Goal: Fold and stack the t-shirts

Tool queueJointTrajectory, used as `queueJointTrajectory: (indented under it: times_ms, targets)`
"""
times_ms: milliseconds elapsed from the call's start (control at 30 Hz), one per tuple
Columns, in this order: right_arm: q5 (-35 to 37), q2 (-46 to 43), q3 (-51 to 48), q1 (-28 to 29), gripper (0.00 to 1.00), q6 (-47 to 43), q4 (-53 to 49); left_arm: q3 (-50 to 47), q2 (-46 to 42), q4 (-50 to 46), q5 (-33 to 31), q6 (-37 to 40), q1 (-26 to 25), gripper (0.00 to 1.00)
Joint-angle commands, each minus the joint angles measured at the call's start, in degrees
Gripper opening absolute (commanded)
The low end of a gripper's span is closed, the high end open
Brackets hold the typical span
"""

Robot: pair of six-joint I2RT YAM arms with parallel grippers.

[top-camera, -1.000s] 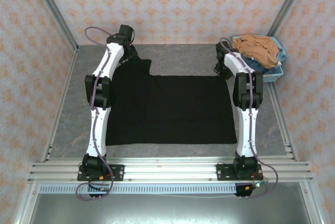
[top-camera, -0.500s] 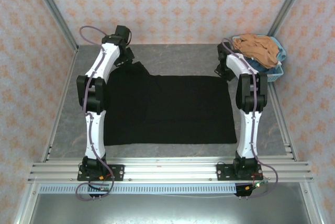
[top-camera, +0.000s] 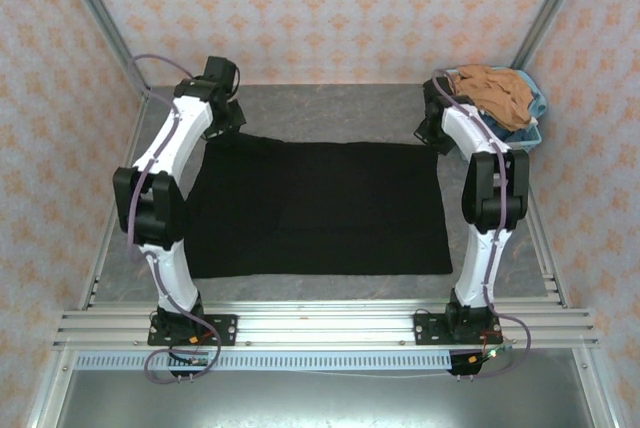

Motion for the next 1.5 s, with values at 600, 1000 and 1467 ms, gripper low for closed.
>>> queueJointTrajectory:
  times_ms: [600, 1000, 1467]
  targets:
    - [2.11, -16.95, -26.65, 0.21, 0.0, -2.3, 0.63, -39.54, -32.9, -3.11, -16.68, -7.49, -4.04, 0.0]
    - [4.66, -21.93, -28.14, 0.28, 0.0, -2.32, -2.62, -43.71, -41.11, -7.7, -19.69, -14.3, -4.17, 0.0]
    - [1.18, -24.33, -41.57, 1.26, 0.0, 2.36, -1.41, -58.13, -44.16, -8.14, -15.61, -28.14, -6.53, 0.0]
